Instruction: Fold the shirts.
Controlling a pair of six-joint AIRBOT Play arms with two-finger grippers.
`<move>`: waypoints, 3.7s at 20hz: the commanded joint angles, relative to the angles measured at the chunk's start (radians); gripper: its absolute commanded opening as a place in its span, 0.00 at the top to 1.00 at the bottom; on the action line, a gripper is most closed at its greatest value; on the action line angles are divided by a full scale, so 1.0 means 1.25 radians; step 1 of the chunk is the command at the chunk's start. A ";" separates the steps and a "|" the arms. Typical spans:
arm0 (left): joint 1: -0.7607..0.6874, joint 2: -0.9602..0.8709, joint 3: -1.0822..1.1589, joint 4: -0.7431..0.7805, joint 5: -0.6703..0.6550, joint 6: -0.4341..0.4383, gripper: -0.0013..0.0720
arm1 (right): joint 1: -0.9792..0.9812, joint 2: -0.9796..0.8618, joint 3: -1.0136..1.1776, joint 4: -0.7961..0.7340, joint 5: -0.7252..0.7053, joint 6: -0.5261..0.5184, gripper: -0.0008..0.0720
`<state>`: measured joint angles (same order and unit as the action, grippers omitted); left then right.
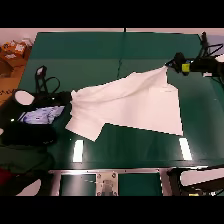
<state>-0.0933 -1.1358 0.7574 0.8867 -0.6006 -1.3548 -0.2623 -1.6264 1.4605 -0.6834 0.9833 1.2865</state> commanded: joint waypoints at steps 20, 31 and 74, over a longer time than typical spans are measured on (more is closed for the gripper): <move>0.255 -0.243 0.303 -0.103 -0.431 0.263 0.22 | -0.445 0.272 -0.541 -0.352 0.276 0.098 0.40; 0.255 -0.243 0.303 -0.105 -0.430 0.275 0.22 | -0.317 0.239 -0.639 -0.306 0.130 0.072 0.61; -0.041 0.247 1.094 0.160 -0.392 -0.002 0.95 | -0.277 0.681 0.417 -0.261 0.107 0.319 0.97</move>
<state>-0.1436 -0.8650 1.9373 1.0954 -1.0695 -1.3434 -0.6086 -0.8532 1.8297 -0.9592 1.1770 1.6127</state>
